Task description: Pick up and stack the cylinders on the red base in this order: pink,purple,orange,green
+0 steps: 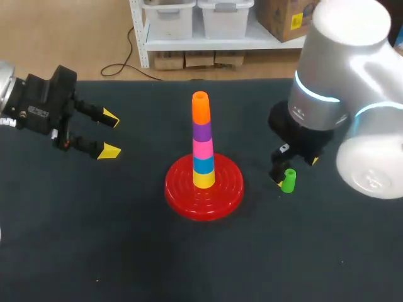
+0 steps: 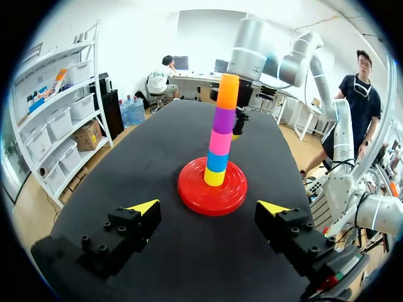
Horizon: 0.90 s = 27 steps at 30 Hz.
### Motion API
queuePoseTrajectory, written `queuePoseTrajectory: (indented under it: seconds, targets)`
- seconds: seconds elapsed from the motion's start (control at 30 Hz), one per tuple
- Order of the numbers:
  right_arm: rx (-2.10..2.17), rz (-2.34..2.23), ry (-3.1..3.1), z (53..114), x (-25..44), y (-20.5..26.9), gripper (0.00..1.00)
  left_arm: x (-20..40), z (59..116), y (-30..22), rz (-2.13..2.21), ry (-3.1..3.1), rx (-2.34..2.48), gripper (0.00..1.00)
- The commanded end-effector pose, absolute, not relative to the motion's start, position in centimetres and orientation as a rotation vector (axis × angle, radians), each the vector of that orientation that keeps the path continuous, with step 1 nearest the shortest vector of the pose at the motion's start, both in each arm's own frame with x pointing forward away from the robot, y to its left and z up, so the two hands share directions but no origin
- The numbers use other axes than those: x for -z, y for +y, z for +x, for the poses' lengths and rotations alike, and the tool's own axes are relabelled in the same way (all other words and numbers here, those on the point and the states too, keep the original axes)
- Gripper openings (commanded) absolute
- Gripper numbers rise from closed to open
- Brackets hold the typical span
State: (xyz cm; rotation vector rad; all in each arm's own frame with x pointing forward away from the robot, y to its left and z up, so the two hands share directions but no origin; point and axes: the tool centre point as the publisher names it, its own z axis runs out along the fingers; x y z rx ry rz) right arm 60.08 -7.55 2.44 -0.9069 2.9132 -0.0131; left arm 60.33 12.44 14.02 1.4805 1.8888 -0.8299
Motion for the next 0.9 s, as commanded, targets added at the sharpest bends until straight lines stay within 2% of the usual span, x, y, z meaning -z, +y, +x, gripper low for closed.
queuePoseTrajectory:
  seconds: [0.03, 0.13, 0.33, 0.57, 0.6, 0.9]
  targets:
    - [0.017, -0.910, 2.928, 60.75, -2.75, -7.05, 1.00, -13.93, 60.28, 12.51, 1.479, 1.884, 0.830, 1.00]
    - [0.005, -0.920, 2.926, 60.76, -3.15, -6.84, 0.93, -13.93, 60.28, 12.51, 1.479, 1.884, 0.830, 1.00]
    - [-0.010, -0.900, 2.980, 60.78, -3.30, -6.74, 0.70, -13.93, 60.28, 12.51, 1.479, 1.884, 0.830, 1.00]
    - [-0.012, -0.904, 2.991, 60.48, -3.02, -6.88, 0.55, -13.93, 60.28, 12.51, 1.479, 1.884, 0.830, 1.00]
    - [-0.012, -0.905, 2.992, 60.44, -2.99, -6.88, 0.50, -13.93, 60.28, 12.51, 1.479, 1.884, 0.830, 1.00]
    - [-0.012, -0.903, 3.003, 60.22, -2.67, -6.89, 0.45, -13.93, 60.28, 12.51, 1.479, 1.884, 0.830, 1.00]
